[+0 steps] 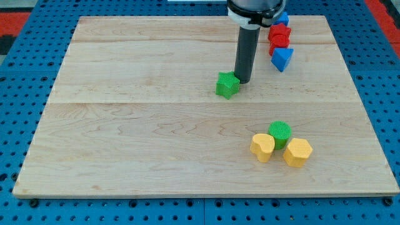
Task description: Push green star towards the yellow heart
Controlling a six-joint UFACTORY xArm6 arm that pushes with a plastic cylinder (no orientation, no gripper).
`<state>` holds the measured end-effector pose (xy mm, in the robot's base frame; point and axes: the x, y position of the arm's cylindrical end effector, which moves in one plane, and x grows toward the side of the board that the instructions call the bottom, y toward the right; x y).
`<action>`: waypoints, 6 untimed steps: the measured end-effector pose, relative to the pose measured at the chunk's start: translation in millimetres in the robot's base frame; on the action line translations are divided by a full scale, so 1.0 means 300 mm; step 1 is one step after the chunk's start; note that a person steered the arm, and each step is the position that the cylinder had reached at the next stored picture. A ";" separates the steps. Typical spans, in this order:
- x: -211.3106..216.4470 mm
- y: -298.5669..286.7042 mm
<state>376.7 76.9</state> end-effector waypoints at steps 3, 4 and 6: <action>0.230 -0.069; 0.240 -0.006; 0.115 -0.115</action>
